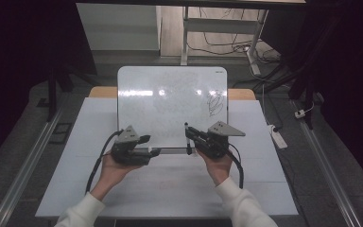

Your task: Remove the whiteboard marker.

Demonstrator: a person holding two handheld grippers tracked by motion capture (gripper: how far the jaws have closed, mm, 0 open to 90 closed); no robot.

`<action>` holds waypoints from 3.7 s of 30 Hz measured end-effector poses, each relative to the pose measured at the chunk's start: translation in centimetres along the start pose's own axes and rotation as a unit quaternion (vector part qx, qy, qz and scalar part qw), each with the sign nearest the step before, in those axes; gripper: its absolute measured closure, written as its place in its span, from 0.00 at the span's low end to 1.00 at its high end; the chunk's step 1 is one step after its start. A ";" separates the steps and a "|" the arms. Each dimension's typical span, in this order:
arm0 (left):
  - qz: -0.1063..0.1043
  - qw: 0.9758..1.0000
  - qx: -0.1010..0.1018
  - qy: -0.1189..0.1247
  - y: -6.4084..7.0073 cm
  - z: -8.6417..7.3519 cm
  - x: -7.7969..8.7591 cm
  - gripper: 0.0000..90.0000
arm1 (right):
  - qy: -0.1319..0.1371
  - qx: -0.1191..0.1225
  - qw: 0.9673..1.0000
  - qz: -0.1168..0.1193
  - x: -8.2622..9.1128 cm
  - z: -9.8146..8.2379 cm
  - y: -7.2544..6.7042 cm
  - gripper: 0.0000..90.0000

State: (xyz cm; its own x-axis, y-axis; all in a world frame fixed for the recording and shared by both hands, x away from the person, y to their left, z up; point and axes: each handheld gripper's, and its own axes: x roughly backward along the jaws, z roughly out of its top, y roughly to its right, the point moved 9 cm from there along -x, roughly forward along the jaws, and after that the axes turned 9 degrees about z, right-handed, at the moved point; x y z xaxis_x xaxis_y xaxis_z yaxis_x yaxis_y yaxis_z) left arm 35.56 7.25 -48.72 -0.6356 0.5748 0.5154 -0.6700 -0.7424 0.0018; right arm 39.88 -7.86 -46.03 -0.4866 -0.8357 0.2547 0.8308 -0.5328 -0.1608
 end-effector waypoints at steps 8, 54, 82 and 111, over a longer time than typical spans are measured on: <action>-0.040 0.999 -0.009 -0.002 2.7 2.3 -3.1 0.44 | 0.011 0.000 1.000 0.026 -0.3 0.5 -1.8 0.90; -0.201 0.978 -0.047 -0.031 4.5 2.5 -1.7 0.90 | -0.153 0.067 0.951 0.259 2.2 -3.8 -2.5 0.55; -0.267 0.961 -0.057 -0.047 6.2 2.3 -2.4 0.89 | -0.180 0.058 0.925 0.329 0.8 -5.7 -5.0 0.85; 0.031 0.999 0.030 -0.014 -2.0 -6.4 5.2 0.35 | -0.071 0.018 0.987 0.141 2.2 -2.5 1.9 0.86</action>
State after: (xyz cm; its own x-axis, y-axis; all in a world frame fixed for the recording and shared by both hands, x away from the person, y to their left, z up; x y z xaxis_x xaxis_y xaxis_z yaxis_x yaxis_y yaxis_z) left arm 31.11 13.92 -51.52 -0.6639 0.5169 0.5405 -0.6042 -0.7966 0.0196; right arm 39.67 -11.05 -48.17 -0.1941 -0.9218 0.3356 0.9381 -0.2745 -0.2114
